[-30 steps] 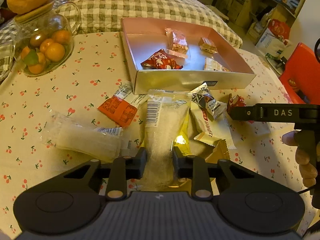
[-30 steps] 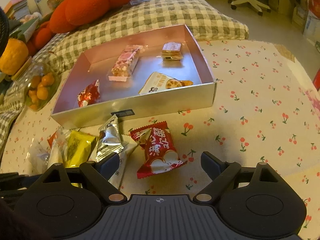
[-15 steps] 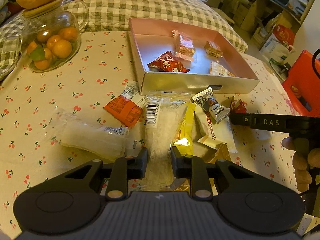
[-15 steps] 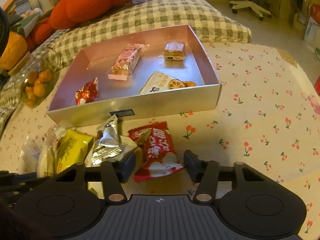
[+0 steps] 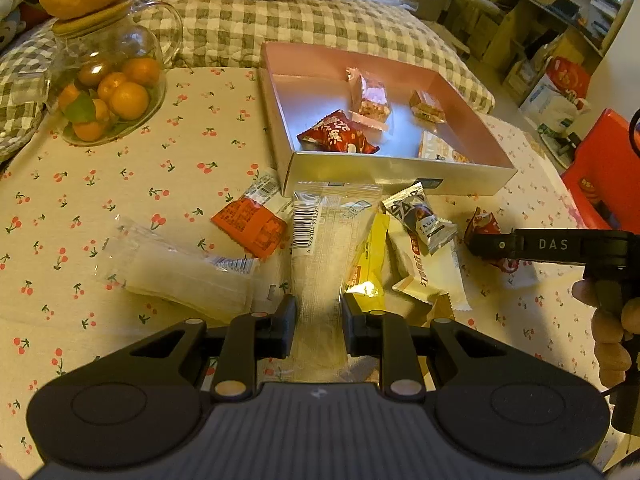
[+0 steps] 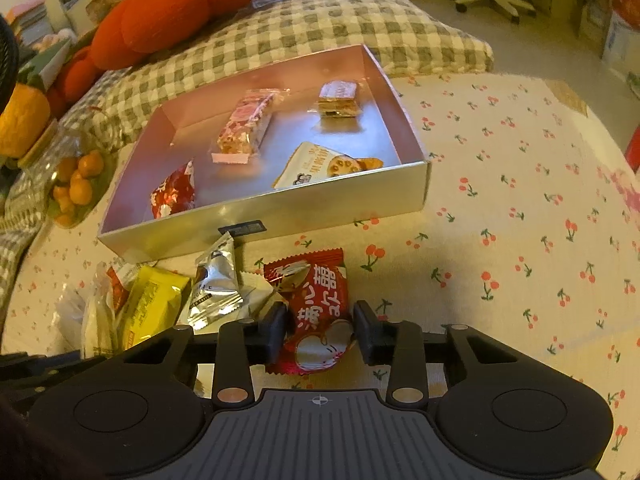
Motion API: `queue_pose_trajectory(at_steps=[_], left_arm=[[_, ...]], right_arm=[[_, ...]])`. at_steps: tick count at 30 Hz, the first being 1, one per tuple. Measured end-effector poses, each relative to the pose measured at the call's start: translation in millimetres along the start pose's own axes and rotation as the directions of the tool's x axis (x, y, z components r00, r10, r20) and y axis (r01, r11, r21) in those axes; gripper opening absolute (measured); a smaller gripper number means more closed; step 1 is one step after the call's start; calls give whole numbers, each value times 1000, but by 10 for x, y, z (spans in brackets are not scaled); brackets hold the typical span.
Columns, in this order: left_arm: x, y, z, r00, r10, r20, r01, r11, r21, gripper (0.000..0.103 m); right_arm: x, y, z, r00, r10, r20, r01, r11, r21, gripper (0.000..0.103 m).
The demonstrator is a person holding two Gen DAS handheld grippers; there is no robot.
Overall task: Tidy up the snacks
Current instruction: 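Carry the clear-wrapped snack and red candy packet over the silver box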
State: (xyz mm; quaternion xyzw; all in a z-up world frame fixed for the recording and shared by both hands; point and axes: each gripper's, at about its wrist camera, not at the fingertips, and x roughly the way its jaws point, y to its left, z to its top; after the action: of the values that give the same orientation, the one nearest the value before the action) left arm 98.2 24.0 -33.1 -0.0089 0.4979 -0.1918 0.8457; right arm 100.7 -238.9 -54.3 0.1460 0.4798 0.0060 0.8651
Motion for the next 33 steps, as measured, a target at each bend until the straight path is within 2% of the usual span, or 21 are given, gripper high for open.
queue_pose_trajectory(at_steps=[5,12,21,33], left_arm=[[-32,-2,12,1000,-5,9,5,1000,-7,21],[-94,-6,40,1000,-13,29,13,1000,-22,21],[-176,-70,109,997,-31,63,34,998,-48,21],[-188,-175,249,993,-51,109,63,992,-113,21]], right_arm=[[-61,-68,21,1000,21,-11,-21,998,53,34],[-220,-131,97,994,108,-11,-105,983,151,34],[-436,-41,301,982,176,67,-186,964,190,34],[-175,1,566,951,262,165,-299,916,266,34]])
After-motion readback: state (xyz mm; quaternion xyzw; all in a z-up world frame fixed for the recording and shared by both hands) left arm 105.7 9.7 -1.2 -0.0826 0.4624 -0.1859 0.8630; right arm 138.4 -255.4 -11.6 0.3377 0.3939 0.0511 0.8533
